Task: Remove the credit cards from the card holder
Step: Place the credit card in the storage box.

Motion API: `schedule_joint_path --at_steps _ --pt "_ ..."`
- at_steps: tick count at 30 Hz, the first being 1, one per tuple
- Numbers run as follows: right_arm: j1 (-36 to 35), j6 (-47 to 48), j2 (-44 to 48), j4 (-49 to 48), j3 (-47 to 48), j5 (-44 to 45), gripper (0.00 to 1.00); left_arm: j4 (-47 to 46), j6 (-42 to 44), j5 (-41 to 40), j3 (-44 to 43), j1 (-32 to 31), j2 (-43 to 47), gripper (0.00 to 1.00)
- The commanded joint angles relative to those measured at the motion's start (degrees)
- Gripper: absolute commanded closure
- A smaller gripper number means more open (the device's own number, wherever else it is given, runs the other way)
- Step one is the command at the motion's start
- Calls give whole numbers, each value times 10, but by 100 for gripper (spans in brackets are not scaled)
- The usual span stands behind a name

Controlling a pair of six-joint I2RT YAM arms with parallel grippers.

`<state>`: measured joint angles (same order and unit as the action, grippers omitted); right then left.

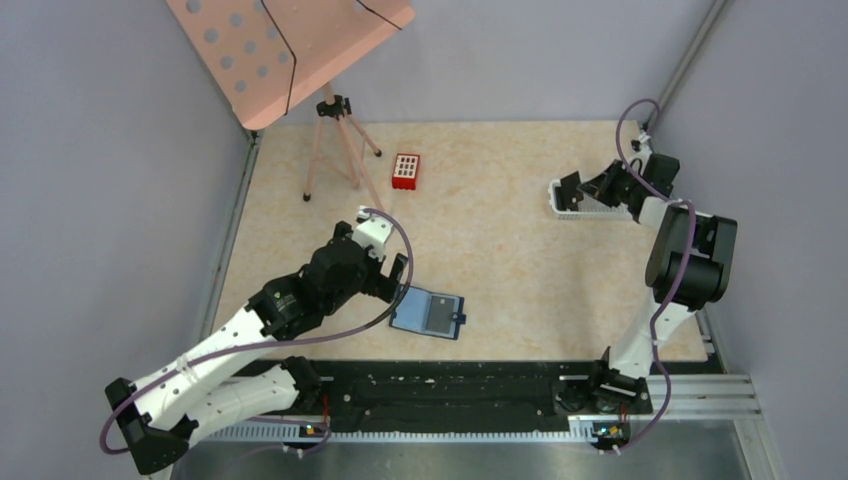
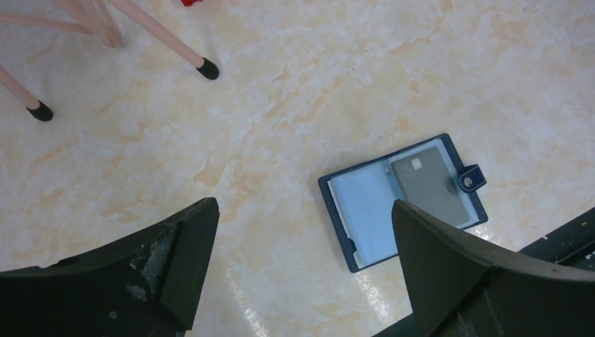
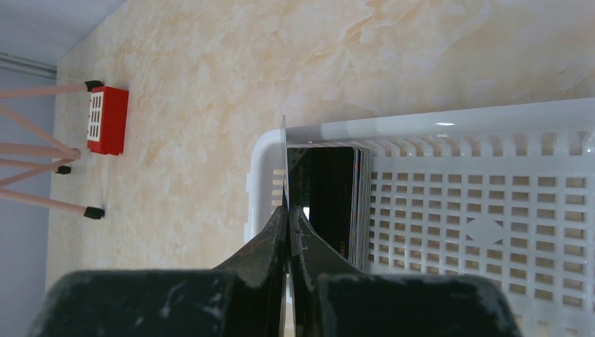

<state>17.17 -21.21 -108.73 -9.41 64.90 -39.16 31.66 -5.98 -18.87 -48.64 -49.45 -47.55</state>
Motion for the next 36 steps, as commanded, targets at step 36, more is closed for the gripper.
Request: schedule_joint_path --at_steps 36 --pt "6 -11 -5 -10 -15 1 83 -13 3 15 -3 14 -8 1"
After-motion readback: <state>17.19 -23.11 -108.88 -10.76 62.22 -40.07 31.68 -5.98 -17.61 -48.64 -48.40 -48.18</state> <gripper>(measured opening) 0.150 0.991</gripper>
